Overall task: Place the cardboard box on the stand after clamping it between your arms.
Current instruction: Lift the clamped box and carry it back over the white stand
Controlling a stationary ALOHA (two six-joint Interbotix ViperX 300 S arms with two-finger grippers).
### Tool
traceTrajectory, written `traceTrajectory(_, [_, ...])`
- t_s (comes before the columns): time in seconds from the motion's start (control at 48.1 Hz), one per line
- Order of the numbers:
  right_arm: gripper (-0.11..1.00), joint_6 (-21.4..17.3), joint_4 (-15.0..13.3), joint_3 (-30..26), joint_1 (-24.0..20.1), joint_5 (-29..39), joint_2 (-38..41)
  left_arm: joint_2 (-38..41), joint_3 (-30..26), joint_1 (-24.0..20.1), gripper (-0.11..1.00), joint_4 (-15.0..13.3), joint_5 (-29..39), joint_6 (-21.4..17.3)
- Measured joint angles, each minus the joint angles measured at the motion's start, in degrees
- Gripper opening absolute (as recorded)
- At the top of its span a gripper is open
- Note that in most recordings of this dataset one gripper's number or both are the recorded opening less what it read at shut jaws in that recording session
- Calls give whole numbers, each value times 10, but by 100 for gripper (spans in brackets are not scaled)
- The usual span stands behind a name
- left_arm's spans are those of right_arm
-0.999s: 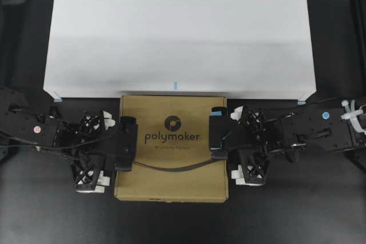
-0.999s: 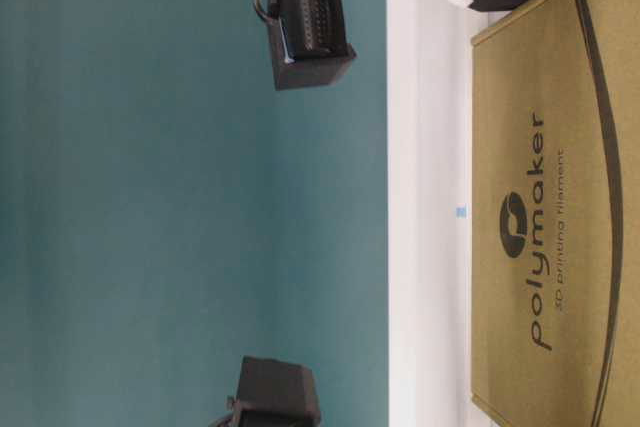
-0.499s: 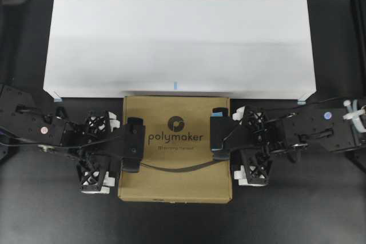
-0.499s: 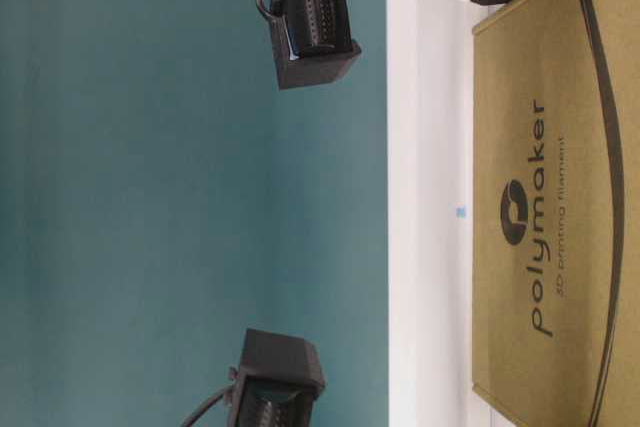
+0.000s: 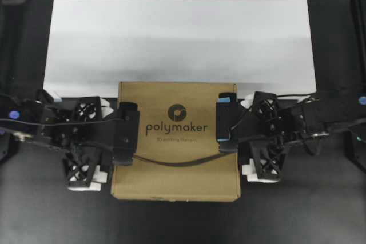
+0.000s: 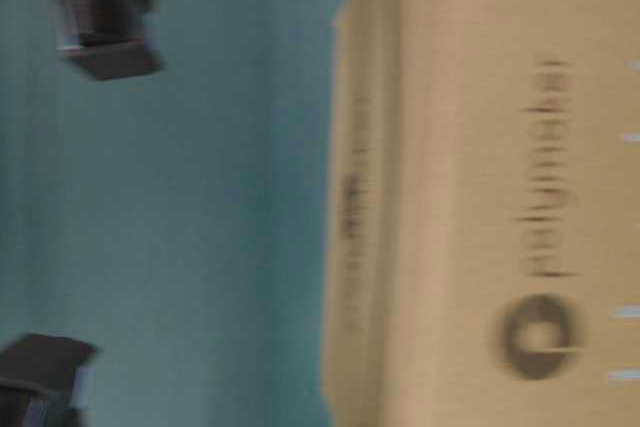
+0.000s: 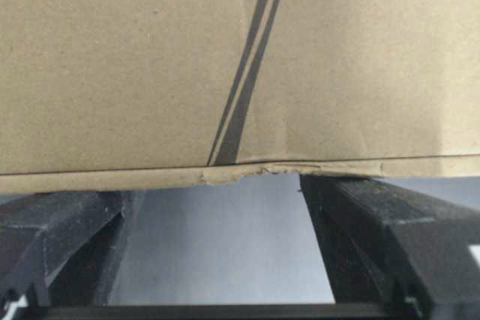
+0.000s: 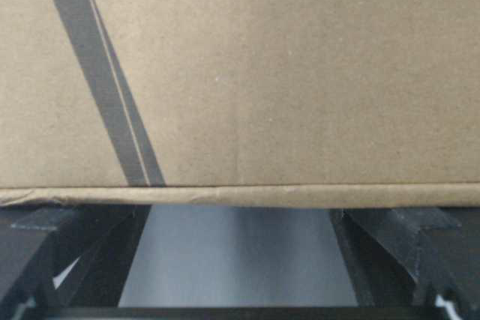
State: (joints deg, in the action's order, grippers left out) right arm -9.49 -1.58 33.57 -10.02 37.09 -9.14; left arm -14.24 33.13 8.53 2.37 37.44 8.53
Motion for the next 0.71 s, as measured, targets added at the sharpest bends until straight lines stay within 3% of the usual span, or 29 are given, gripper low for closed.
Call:
traceTrajectory(0.146, [82,5,0,-27,6,50,-16,-7,-39,-11,80,0,55,-11])
traceTrajectory(0.354, [82,23,0,-29,23,55,-16,-6,-50,-35,80,-1,71,-47])
traceTrajectory(0.707, [82,101,-2,-29,89,55,-11,-6,-50,-102,80,0,71,-111])
